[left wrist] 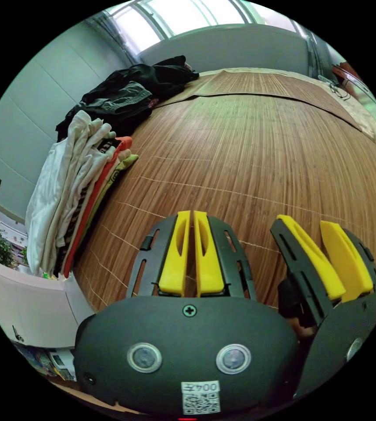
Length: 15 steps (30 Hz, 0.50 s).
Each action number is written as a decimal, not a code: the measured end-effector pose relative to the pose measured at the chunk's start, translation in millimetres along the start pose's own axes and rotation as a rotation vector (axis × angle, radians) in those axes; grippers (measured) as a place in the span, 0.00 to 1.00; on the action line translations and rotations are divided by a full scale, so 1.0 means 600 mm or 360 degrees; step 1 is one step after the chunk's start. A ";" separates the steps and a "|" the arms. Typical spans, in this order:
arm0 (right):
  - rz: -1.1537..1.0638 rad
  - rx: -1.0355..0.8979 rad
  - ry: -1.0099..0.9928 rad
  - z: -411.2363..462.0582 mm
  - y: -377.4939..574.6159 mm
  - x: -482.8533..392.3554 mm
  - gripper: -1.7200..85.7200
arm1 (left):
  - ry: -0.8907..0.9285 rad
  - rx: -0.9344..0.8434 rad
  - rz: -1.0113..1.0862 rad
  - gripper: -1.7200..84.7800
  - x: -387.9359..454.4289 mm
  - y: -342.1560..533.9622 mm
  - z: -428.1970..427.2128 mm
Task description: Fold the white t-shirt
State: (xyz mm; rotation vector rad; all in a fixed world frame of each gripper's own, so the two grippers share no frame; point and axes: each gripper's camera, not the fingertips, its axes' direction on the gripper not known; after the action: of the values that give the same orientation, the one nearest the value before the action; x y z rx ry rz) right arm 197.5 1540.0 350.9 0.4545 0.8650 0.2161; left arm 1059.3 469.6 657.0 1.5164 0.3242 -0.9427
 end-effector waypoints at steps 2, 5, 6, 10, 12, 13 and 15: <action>0.0001 0.0047 -0.0003 -0.004 0.014 0.000 0.18 | 0.0012 -0.0002 0.0020 0.04 0.004 -0.001 -0.003; -0.0004 0.0079 -0.0009 -0.008 0.027 -0.004 0.18 | 0.0055 0.0002 0.0079 0.04 0.011 -0.003 -0.006; -0.0005 0.0083 -0.0010 -0.009 0.029 -0.005 0.18 | 0.0073 0.0007 0.0091 0.04 0.012 -0.002 -0.008; -0.0044 0.0063 -0.0046 -0.012 0.033 -0.017 0.22 | 0.0132 -0.0003 0.0073 0.03 0.005 -0.003 -0.009; -0.0035 0.0047 -0.0053 -0.013 0.032 -0.022 0.23 | 0.0184 -0.0002 0.0062 0.03 -0.002 -0.005 -0.009; -0.0041 0.0034 -0.0047 -0.013 0.031 -0.025 0.24 | 0.0199 0.0000 0.0071 0.02 -0.004 -0.006 -0.009; -0.0056 0.0021 -0.0038 -0.012 0.030 -0.030 0.24 | 0.0212 0.0005 0.0091 0.02 -0.005 -0.007 -0.010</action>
State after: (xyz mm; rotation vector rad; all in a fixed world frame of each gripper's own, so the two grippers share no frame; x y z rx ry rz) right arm 180.3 1551.4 367.4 0.4529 0.8508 0.1725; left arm 1056.9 476.8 655.7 1.5872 0.3731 -0.7993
